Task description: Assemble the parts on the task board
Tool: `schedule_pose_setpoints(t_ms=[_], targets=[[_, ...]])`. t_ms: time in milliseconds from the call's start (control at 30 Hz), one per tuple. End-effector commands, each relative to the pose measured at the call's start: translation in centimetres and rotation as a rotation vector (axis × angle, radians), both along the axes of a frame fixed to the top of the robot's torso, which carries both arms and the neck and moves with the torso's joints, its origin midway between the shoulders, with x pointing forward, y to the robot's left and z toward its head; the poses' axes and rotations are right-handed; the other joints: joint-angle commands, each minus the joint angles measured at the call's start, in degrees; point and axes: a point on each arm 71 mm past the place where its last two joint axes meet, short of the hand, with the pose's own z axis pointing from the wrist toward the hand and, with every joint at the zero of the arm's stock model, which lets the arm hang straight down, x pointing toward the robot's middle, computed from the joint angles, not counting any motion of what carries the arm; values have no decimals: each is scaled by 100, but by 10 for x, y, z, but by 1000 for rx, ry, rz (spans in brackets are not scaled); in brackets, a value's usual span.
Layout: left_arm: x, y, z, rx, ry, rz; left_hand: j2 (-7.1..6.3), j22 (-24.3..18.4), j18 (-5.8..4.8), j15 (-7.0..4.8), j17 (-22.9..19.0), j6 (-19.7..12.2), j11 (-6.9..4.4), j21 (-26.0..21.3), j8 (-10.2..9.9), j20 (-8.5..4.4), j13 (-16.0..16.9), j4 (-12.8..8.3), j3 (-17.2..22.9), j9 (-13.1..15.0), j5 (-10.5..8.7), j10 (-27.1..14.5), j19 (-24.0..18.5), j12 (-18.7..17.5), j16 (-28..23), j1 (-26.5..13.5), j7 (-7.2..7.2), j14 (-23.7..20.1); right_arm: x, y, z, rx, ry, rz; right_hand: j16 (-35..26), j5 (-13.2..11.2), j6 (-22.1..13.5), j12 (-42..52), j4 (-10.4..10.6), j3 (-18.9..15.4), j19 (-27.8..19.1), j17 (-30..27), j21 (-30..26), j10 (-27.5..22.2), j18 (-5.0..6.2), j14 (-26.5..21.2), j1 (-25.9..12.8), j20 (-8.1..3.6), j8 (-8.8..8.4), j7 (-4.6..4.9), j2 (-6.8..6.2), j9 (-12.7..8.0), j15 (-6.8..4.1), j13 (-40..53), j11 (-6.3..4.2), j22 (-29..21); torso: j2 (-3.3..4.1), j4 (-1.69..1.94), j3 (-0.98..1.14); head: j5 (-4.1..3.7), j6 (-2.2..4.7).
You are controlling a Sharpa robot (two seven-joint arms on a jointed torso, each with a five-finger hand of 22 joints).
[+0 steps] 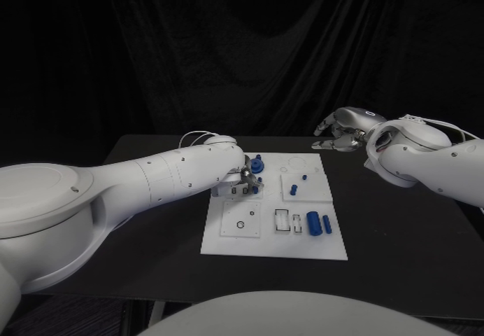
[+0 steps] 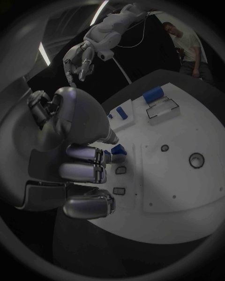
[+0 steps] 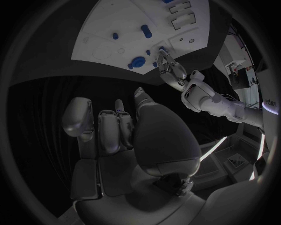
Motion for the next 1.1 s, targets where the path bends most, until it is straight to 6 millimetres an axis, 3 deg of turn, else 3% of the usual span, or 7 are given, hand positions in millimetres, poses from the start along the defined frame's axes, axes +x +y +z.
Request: schedule_pose_setpoints(t_ms=[33,833,1100], targets=[[-2,-3,-1,-11,14,-21,14,-5,18,39,1505,52,39,-28,-66,10,1508,-38,73,15,43,618,-23,20,15,38,19,595,1,-1,-1,-13,13,-17,-59,-1,12,-55,2,-22,-61,371,-58,-41,-40,149,-18,1,-35,5,44,-10,-2,237,-9,796,2,3,0,4,-1],[-2,-2,-3,-29,20,-35,-63,24,18,42,1505,191,39,-54,-504,14,1508,-365,584,105,426,618,-24,20,15,51,23,595,1,0,-3,-25,34,-19,-153,-3,16,-137,5,-35,-96,306,-149,-97,-25,119,-18,5,-45,6,47,-21,1,165,-8,774,-8,0,-2,1,-1],[-1,-1,-3,-36,18,-38,-188,45,20,36,1505,270,31,-68,-680,9,1508,-566,1031,233,763,618,-24,20,15,-28,12,595,1,0,-3,-31,44,-20,-182,-6,20,-165,11,-41,-111,286,-192,-115,-18,109,-24,6,-47,7,50,-24,2,141,-7,764,-10,5,0,6,-1]])
